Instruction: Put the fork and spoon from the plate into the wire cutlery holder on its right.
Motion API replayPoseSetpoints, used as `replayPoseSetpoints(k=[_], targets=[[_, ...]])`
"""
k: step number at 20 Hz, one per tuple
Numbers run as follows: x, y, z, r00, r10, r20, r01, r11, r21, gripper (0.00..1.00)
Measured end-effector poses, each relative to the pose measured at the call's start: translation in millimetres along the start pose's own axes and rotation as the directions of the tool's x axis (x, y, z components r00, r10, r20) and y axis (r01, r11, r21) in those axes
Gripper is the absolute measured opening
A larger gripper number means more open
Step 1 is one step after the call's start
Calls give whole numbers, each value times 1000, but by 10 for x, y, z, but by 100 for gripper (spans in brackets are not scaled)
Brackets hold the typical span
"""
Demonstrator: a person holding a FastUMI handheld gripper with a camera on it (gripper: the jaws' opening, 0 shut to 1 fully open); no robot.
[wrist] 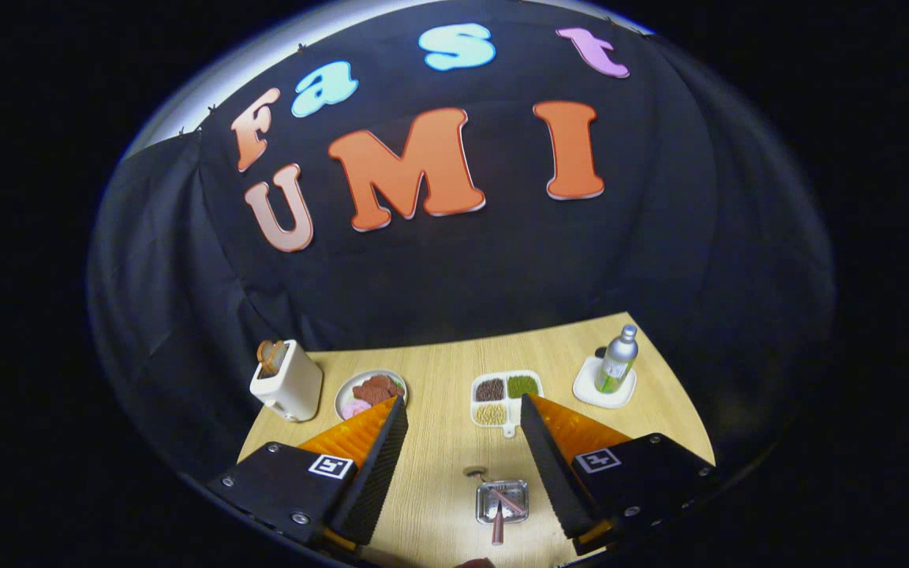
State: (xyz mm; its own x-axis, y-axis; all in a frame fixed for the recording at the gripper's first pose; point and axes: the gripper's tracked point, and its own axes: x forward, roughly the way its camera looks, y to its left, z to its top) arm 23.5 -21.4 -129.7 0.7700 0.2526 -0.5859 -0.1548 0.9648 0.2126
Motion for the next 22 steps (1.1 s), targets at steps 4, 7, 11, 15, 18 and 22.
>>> replayPoseSetpoints(k=[4, 7, 11, 15, 18, 22], targets=[[-175, 58, 410, 978, -28, 205, 45, 996, -76, 87], [-290, 94, 642, 949, -41, 314, 76, 992, -101, 87], [-430, 152, 908, 908, -38, 417, 74, 995, -72, 87], [-572, 163, 1144, 853, -41, 520, 87, 994, -64, 86], [-698, 176, 1266, 819, -52, 571, 107, 992, -64, 86], [-808, 224, 1358, 790, -59, 610, 146, 985, -93, 88]])
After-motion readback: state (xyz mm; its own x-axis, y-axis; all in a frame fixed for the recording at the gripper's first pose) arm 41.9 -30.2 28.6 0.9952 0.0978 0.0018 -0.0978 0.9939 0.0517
